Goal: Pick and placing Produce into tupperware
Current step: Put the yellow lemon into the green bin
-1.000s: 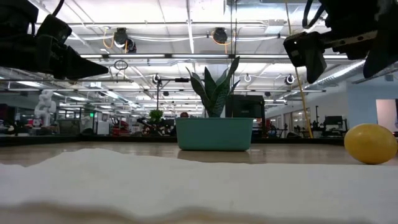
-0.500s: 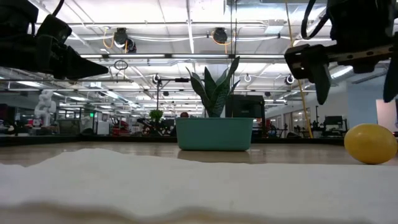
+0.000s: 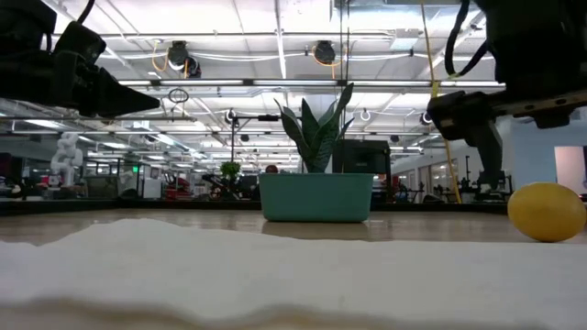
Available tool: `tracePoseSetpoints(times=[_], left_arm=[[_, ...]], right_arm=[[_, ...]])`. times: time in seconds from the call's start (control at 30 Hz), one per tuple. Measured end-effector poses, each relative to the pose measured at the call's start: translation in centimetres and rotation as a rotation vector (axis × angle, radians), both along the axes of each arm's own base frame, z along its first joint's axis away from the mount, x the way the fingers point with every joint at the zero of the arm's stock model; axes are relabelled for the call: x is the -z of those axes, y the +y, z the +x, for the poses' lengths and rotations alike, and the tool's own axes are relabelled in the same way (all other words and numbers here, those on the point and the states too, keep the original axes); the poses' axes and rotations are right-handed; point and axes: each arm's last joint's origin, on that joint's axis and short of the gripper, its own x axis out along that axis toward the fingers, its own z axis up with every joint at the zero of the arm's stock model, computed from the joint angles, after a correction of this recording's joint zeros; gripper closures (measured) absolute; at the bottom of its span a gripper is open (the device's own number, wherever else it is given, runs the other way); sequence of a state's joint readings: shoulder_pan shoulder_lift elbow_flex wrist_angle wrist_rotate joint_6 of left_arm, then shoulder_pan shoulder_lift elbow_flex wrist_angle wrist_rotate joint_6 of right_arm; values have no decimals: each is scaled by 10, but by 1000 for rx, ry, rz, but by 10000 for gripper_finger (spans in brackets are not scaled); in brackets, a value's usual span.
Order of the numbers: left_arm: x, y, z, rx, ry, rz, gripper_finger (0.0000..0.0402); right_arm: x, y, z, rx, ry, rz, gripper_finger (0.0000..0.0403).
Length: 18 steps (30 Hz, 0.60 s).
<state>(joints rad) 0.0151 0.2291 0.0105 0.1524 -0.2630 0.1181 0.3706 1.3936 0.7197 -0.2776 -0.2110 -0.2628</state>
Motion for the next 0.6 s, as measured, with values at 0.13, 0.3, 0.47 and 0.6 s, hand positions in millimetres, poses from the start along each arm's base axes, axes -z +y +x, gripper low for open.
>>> tracePoseSetpoints(times=[0.13, 0.3, 0.47, 0.6], left_arm=[[0, 0, 0, 0, 0, -1, 376], [0, 0, 0, 0, -1, -4, 376], [0, 0, 0, 1, 0, -4, 376], [0, 0, 0, 1, 1, -4, 376]], right_arm=[[6, 1, 2, -7, 14, -18, 96], [17, 2, 5, -12, 46, -32, 94], [26, 2, 7, -24, 74, -50, 94], [28, 2, 7, -19, 73, -72, 94]])
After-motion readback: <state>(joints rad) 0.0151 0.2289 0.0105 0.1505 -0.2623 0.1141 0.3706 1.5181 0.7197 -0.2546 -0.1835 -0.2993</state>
